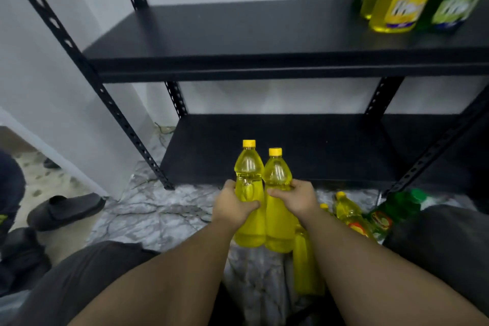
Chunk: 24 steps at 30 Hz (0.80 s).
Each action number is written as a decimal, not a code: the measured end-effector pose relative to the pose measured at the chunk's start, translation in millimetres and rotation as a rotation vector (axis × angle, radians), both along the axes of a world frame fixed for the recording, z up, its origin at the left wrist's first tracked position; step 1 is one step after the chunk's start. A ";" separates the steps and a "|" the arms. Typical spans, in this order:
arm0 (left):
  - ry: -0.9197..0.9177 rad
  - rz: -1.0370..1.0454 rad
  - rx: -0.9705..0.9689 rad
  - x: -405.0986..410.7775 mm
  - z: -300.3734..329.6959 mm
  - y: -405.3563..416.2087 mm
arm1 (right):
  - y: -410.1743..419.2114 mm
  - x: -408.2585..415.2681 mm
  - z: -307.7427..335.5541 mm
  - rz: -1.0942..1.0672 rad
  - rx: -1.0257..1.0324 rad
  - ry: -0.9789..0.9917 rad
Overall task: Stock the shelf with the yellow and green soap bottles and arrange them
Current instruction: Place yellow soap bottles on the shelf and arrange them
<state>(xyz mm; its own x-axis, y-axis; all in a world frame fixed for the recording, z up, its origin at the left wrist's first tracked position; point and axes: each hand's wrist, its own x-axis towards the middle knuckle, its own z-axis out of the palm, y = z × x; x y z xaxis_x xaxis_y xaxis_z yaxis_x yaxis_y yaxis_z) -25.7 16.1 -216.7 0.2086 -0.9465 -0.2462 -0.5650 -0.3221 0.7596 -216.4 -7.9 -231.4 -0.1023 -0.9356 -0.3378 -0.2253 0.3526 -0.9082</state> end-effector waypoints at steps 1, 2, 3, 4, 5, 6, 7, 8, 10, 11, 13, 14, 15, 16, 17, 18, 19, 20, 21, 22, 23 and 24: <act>0.018 -0.007 -0.040 -1.2 13.1 1.2 | 0.0 -4.3 14.3 -0.002 -0.035 -0.011; 0.036 -0.010 -0.079 -2.7 26.9 2.8 | 1.3 -8.3 29.1 -0.005 -0.061 -0.019; 0.055 -0.010 -0.115 -4.4 40.8 5.3 | 2.7 -11.8 43.0 -0.006 -0.093 -0.036; 0.071 -0.007 -0.152 -7.0 54.4 8.4 | 5.9 -14.3 59.0 -0.005 -0.122 -0.051; 0.088 0.000 -0.189 -10.2 67.4 11.8 | 8.0 -16.5 72.0 -0.004 -0.163 -0.065; 0.105 0.011 -0.226 -14.2 80.0 15.2 | 10.8 -18.2 86.4 -0.012 -0.207 -0.072; 0.121 0.025 -0.267 -18.6 92.6 18.6 | 12.9 -19.5 99.5 -0.028 -0.257 -0.075; 0.137 0.039 -0.309 -22.9 104.5 21.3 | 15.8 -21.3 113.6 -0.042 -0.305 -0.072; 0.165 0.060 -0.383 -30.4 127.6 24.7 | 19.4 -24.2 141.2 -0.057 -0.396 -0.077; 0.171 0.063 -0.418 -32.8 139.9 25.6 | 19.9 -25.4 154.9 -0.063 -0.434 -0.078; 0.180 0.066 -0.477 -35.9 165.5 25.0 | 20.3 -28.0 183.5 -0.068 -0.503 -0.082; 0.186 0.064 -0.507 -37.4 179.1 22.4 | 19.9 -29.5 198.9 -0.071 -0.537 -0.089; 0.190 0.057 -0.539 -38.5 192.9 19.4 | 19.0 -31.2 213.8 -0.072 -0.575 -0.099; 0.191 0.045 -0.571 -40.1 207.2 15.4 | 17.4 -32.8 229.5 -0.072 -0.614 -0.100; 0.193 0.029 -0.603 -41.8 221.8 11.1 | 15.7 -34.9 244.7 -0.071 -0.652 -0.098; 0.199 0.010 -0.633 -43.9 237.1 6.7 | 13.5 -38.1 260.2 -0.074 -0.687 -0.091; 0.208 -0.009 -0.657 -46.5 252.2 1.7 | 10.2 -41.8 274.9 -0.082 -0.720 -0.085; 0.217 -0.027 -0.677 -49.4 266.6 -3.8 | 6.5 -46.2 289.6 -0.092 -0.750 -0.078; 0.223 -0.041 -0.692 -52.2 280.1 -10.4 | 2.0 -51.2 304.1 -0.098 -0.776 -0.066; 0.230 -0.051 -0.706 -54.8 292.6 -17.2 | -2.4 -55.6 318.9 -0.093 -0.801 -0.053; 0.240 -0.058 -0.720 -57.3 304.5 -24.3 | -8.2 -60.1 332.2 -0.085 -0.829 -0.044; 0.245 -0.063 -0.734 -59.6 315.5 -32.0 | -14.2 -64.2 344.2 -0.077 -0.854 -0.042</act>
<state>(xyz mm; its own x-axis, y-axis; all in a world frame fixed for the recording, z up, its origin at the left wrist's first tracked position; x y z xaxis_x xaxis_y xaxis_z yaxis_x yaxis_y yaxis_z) -85.3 -15.9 98.8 0.1695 -0.8935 0.4159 -0.3538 0.3387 0.8718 -280.6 -22.2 112.8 -0.1790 -0.8621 0.4741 -0.1894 -0.4426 -0.8765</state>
